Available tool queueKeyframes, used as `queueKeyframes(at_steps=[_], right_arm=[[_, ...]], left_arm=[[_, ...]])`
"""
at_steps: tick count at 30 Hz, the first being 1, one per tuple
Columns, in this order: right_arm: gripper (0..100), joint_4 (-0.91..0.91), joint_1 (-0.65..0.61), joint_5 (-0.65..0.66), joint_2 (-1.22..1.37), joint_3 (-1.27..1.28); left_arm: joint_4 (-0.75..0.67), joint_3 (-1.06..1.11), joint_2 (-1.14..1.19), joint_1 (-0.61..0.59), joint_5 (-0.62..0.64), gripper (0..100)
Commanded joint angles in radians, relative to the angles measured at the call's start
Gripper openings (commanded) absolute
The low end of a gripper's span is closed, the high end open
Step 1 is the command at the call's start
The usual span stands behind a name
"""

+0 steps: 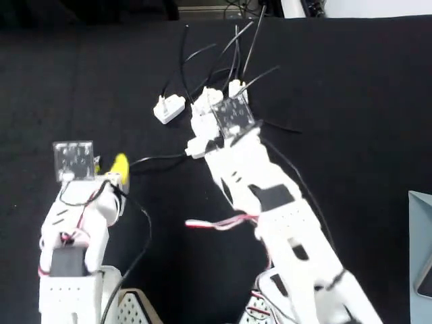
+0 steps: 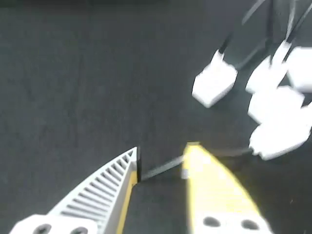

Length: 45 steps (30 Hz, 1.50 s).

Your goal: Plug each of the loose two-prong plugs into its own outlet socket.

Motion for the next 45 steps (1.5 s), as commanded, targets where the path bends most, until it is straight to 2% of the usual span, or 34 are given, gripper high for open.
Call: queueKeyframes(at_steps=[1,7,16,24,31,36,39,45], right_arm=[[1.2,0.049,-0.008,-0.011,-0.145,0.073],[1.4,0.046,-0.006,-0.011,-0.364,0.300],[1.5,0.057,0.026,-0.012,-0.757,0.590],[1.5,0.307,0.089,-0.130,-0.984,0.584],[1.5,0.571,0.089,-0.247,-1.070,0.579],[1.5,0.718,0.089,-0.245,-1.089,0.578],[1.4,0.787,0.089,-0.244,-1.089,0.578],[1.4,0.786,0.089,-0.245,-1.089,0.578]], left_arm=[[0.061,0.035,-0.192,-0.005,-0.075,4],[0.107,0.084,-0.140,-0.015,-0.084,4],[0.112,0.199,-0.140,-0.108,-0.080,5],[0.112,0.300,-0.140,-0.104,-0.084,5],[0.117,0.302,-0.129,-0.111,-0.083,4],[0.282,0.302,-0.137,-0.111,-0.083,4],[0.336,0.302,-0.138,-0.111,-0.080,4],[0.417,0.302,-0.138,-0.111,-0.080,4]])
